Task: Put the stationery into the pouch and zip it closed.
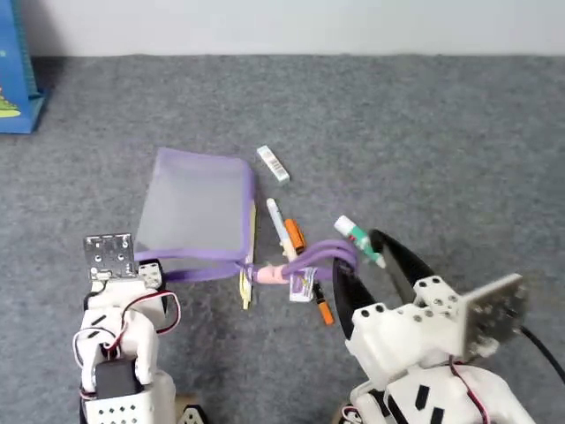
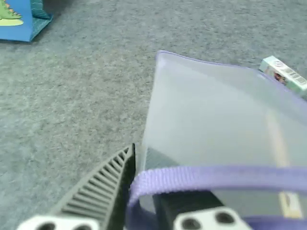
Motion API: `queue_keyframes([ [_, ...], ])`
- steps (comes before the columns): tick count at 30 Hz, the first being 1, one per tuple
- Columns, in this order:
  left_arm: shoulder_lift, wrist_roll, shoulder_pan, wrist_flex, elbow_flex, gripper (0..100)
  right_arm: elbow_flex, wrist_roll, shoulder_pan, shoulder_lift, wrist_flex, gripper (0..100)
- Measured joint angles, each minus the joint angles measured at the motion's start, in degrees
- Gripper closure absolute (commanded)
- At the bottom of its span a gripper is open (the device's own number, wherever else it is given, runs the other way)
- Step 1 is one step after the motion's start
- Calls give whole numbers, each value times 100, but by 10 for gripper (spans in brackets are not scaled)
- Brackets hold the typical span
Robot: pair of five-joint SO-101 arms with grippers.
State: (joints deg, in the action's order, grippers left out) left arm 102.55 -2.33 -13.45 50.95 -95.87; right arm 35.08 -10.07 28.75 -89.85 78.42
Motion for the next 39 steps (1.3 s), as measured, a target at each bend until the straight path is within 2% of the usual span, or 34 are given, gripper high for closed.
queue_keyframes([
  [4,0,0,-26,422,264,990,0,0,-35,0,484,831],
  [6,0,-88,-26,756,536,990,0,0,18,0,615,835],
  [11,0,-167,-26,1618,1284,990,0,0,-44,0,976,736],
  [15,0,-167,-35,2154,1723,990,-79,176,-545,0,1547,635],
  [20,9,-220,-35,2268,1811,990,-712,220,-703,343,2198,623],
  [24,9,-360,-35,2268,1811,990,-774,18,-299,1143,2207,623],
  [32,9,-360,-35,2268,1811,990,-589,-695,967,2585,2207,620],
  [39,9,-360,-35,2268,1811,990,-598,-730,1064,2875,2207,623],
])
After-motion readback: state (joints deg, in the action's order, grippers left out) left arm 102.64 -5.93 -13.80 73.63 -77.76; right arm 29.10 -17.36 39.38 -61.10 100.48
